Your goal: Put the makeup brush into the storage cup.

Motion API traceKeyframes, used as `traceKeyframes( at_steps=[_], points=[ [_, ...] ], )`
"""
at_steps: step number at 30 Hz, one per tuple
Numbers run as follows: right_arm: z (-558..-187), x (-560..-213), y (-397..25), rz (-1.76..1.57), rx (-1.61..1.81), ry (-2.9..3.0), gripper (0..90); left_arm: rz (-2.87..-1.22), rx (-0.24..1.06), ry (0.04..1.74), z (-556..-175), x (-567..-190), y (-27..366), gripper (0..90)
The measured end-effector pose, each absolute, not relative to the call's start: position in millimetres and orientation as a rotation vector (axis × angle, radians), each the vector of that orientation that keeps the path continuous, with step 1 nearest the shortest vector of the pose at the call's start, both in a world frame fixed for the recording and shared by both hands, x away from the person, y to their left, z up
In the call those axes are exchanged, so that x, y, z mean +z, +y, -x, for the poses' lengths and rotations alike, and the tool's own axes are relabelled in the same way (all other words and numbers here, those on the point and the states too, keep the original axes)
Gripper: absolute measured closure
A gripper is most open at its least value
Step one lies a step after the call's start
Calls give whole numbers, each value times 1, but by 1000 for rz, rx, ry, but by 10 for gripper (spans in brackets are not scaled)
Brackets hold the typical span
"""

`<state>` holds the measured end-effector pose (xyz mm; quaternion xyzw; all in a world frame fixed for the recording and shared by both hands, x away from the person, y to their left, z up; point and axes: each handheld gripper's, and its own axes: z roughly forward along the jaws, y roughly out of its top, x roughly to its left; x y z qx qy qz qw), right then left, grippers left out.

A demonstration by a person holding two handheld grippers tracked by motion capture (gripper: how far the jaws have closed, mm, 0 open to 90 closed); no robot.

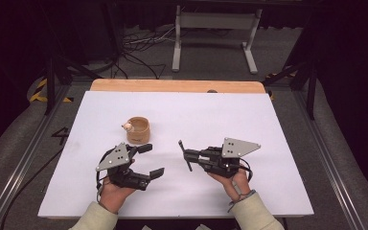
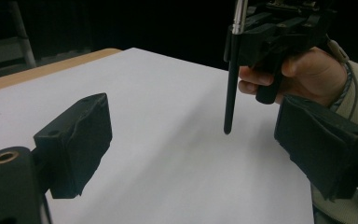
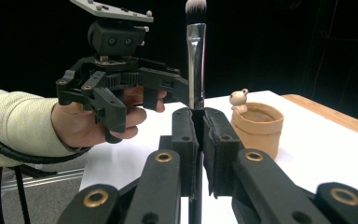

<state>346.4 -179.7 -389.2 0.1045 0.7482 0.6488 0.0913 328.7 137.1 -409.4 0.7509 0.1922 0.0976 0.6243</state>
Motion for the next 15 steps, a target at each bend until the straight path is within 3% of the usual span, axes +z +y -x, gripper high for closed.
traceKeyframes(
  at_steps=[7,15],
  points=[
    [-345,-392,-170,-302,1969,2224,836,-1729,195,418,-328,-410,128,134],
    [-342,-394,-162,-263,1997,2236,836,-1763,120,389,-328,-416,114,214]
  ],
)
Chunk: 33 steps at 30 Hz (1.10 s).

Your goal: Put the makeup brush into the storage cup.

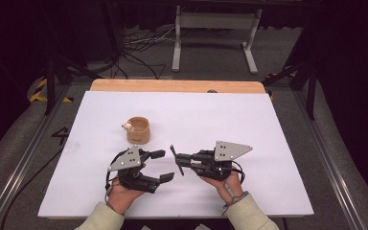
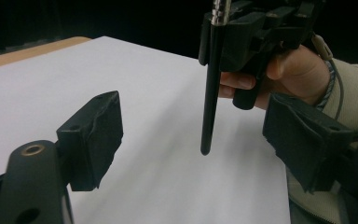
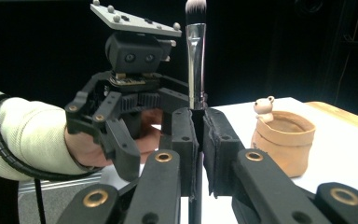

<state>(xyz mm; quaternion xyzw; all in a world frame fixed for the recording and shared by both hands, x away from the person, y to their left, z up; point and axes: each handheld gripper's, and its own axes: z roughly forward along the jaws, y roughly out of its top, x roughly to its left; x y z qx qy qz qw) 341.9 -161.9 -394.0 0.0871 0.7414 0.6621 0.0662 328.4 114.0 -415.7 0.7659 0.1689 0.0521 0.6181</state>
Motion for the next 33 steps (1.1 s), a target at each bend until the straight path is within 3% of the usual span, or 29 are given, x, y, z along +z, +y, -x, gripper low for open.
traceKeyframes(
  at_steps=[5,14,20,30,33],
  points=[
    [-341,-395,-159,-257,2015,2234,836,-1775,75,375,-330,-416,109,288],
    [-338,-398,-154,-248,2026,2237,836,-1802,19,372,-332,-418,102,546],
    [-338,-399,-153,-248,2022,2244,836,-1816,14,383,-332,-420,99,606],
    [-338,-401,-152,-256,2014,2241,835,-1832,25,378,-329,-418,98,810],
    [-338,-400,-153,-259,2017,2242,835,-1839,36,367,-330,-417,98,825]
  ],
)
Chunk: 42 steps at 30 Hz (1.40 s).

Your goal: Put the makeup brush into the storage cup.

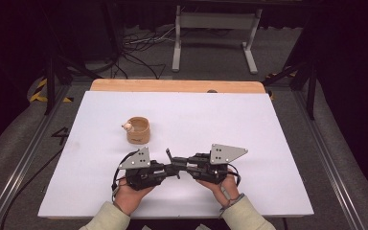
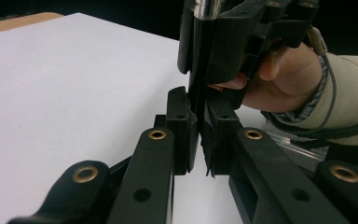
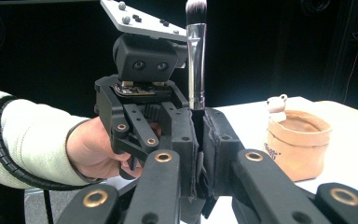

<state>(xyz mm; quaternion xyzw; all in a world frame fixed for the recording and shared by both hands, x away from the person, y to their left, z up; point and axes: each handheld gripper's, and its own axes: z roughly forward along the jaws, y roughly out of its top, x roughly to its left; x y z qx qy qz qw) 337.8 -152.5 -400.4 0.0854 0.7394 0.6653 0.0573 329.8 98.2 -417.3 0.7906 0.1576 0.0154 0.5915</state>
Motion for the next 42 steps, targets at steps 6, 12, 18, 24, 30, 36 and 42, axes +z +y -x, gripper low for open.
traceKeyframes(
  at_steps=[6,12,18,24,30,36,42],
  points=[
    [-338,-400,-153,-262,2022,2243,834,-1842,39,374,-328,-416,98,830],
    [-336,-398,-153,-254,2033,2218,761,-1849,41,371,-328,-412,99,831],
    [-337,-390,-161,-371,2064,2158,434,-1860,67,380,-330,-406,105,831],
    [-340,-385,-172,-444,2056,2105,247,-1865,116,416,-334,-393,110,831],
    [-342,-381,-186,-519,1991,2064,139,-1877,175,461,-346,-375,118,831],
    [-346,-382,-196,-596,1990,2008,69,-1864,240,525,-359,-364,129,831],
    [-348,-385,-202,-600,1956,2027,32,-1857,278,579,-373,-354,141,831]
  ],
)
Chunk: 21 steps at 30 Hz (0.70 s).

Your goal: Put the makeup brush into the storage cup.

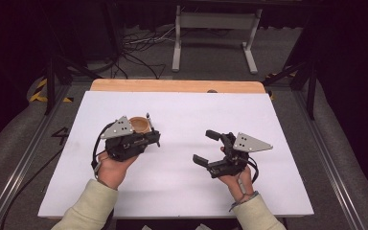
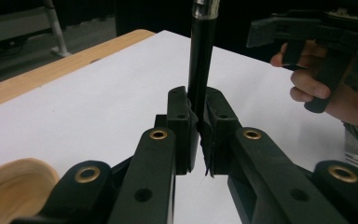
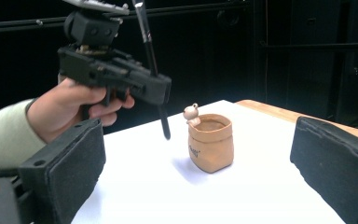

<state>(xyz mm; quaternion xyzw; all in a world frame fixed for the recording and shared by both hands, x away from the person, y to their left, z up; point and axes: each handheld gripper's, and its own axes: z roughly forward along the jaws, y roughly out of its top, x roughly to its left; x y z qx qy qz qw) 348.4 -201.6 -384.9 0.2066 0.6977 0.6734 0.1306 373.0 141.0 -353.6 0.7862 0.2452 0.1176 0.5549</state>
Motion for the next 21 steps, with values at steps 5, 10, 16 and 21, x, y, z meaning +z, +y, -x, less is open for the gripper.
traceKeyframes(
  at_steps=[5,10,16,21],
  points=[
    [-351,-388,-208,-623,1942,2025,18,-1853,297,630,-382,-350,148,831],
    [-353,-388,-216,-655,1907,2018,2,-1852,336,662,-389,-349,152,831],
    [-355,-389,-226,-695,1857,2008,0,-1834,364,705,-397,-349,156,831],
    [-357,-389,-232,-743,1786,2020,0,-1826,380,732,-402,-349,160,831]
  ],
)
